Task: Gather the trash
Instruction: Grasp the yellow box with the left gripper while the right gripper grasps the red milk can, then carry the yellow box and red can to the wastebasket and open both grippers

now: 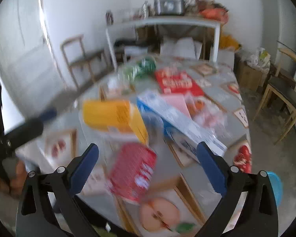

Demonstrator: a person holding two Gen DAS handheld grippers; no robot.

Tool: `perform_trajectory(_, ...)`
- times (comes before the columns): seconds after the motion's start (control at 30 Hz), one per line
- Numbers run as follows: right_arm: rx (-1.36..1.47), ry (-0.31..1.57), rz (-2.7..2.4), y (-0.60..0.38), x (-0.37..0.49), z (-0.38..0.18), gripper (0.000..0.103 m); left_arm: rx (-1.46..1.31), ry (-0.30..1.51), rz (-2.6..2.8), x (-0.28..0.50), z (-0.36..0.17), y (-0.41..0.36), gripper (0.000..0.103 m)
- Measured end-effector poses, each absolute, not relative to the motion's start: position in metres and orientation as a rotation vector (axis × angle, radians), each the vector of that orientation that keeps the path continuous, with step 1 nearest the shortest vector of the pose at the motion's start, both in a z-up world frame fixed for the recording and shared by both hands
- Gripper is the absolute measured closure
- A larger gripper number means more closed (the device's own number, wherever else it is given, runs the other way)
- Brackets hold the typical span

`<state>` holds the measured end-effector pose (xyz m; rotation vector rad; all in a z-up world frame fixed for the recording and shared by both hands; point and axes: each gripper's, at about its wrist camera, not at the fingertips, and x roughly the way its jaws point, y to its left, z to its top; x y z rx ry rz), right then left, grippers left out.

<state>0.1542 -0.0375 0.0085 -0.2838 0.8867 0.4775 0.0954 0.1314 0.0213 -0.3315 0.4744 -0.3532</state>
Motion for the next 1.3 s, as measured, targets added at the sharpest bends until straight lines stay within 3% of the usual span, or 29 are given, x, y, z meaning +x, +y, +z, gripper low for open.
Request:
perform_trajectory(0.2, -0.104, 0.970, 0.428, -0.051, 0.144, -0.025, 0.006, -0.156, 0.594, -0.365, 0.128, 0.015, 0.101, 0.029)
perform_trajectory(0.5, -0.039, 0.996, 0.413, -0.041, 0.142, -0.054, 0.009, 0.122, 0.582, -0.378, 0.134, 0.023, 0.083, 0.035)
perform_trajectory(0.67, -0.067, 1.028, 0.425, -0.039, 0.155, -0.063, 0.016, 0.118, 0.582, -0.304, 0.151, 0.020, 0.078, 0.043)
perform_trajectory(0.87, -0.080, 1.037, 0.460, -0.035, 0.161, -0.066, 0.016, 0.112, 0.599, -0.313, 0.158, 0.021, 0.077, 0.044)
perform_trajectory(1.3, 0.018, 1.127, 0.527, -0.034, 0.172, -0.076, 0.018, 0.159, 0.624, -0.327, 0.153, 0.021, 0.074, 0.061)
